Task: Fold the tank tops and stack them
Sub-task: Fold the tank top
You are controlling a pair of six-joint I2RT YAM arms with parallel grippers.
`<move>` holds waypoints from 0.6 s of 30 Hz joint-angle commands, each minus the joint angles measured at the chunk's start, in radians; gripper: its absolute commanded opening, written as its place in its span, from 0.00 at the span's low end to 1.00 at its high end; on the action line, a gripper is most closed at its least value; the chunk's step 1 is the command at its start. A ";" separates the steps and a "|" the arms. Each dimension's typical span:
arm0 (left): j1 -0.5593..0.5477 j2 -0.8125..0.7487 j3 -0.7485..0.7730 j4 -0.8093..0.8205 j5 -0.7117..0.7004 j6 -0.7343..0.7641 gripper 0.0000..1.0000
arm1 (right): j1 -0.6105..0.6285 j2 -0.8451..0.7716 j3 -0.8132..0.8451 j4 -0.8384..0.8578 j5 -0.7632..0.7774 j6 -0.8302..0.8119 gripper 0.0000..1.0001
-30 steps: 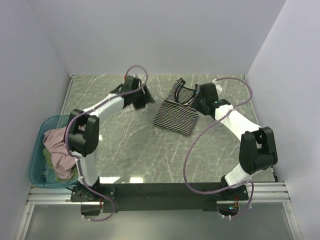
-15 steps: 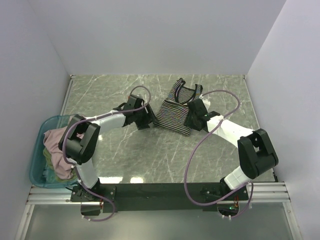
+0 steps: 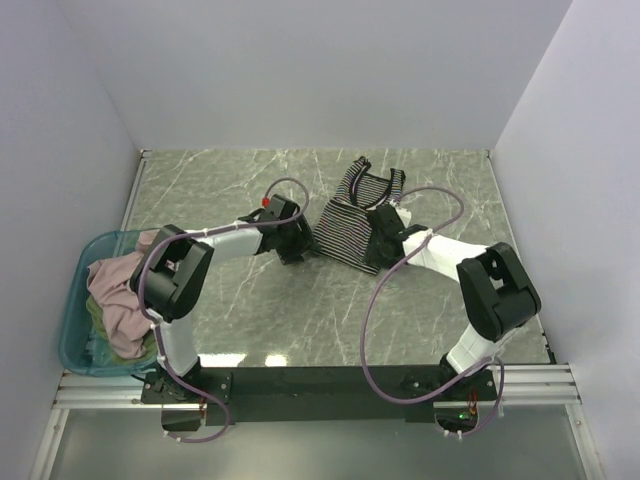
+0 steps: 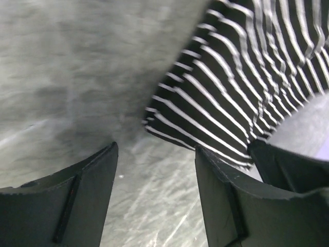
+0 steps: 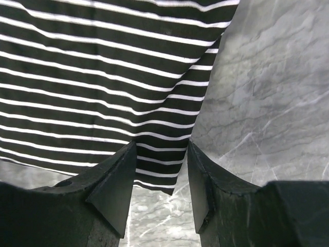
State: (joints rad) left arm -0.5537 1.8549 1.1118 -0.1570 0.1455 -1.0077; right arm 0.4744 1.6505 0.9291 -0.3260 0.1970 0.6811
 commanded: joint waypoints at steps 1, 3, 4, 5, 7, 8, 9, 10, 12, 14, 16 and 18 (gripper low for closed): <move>-0.018 -0.006 0.037 -0.041 -0.090 -0.057 0.67 | 0.023 0.018 0.036 -0.045 -0.002 -0.035 0.51; -0.023 -0.013 0.034 -0.053 -0.110 -0.083 0.66 | 0.027 0.029 0.033 -0.064 -0.008 -0.040 0.51; -0.025 -0.020 0.033 -0.058 -0.116 -0.089 0.66 | 0.033 0.025 0.019 -0.068 -0.014 -0.041 0.51; -0.026 -0.029 0.028 -0.061 -0.122 -0.097 0.66 | 0.041 0.017 0.011 -0.070 -0.021 -0.038 0.51; -0.026 -0.059 0.019 -0.070 -0.141 -0.100 0.66 | 0.082 -0.001 -0.004 -0.076 -0.039 -0.032 0.51; -0.026 -0.068 0.014 -0.079 -0.142 -0.101 0.66 | 0.101 -0.003 -0.003 -0.082 -0.044 -0.028 0.51; -0.025 -0.089 0.013 -0.090 -0.142 -0.100 0.66 | 0.121 -0.008 -0.001 -0.087 -0.048 -0.020 0.51; -0.023 -0.100 0.013 -0.111 -0.170 -0.097 0.66 | 0.148 -0.011 0.007 -0.090 -0.066 0.000 0.51; -0.015 -0.138 -0.004 -0.136 -0.196 -0.095 0.67 | 0.220 -0.011 0.017 -0.079 -0.097 0.026 0.51; -0.002 -0.167 -0.039 -0.171 -0.208 -0.098 0.68 | 0.298 -0.014 0.028 -0.070 -0.119 0.073 0.52; 0.030 -0.218 -0.069 -0.190 -0.221 -0.097 0.68 | 0.342 -0.017 0.043 -0.051 -0.128 0.130 0.51; 0.072 -0.267 -0.107 -0.211 -0.225 -0.075 0.68 | 0.391 -0.023 0.060 -0.018 -0.156 0.164 0.51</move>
State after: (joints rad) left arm -0.5289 1.6650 1.0424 -0.3130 -0.0299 -1.0935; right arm 0.8135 1.6642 0.9424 -0.3676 0.1005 0.7567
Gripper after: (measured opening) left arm 0.681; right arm 0.514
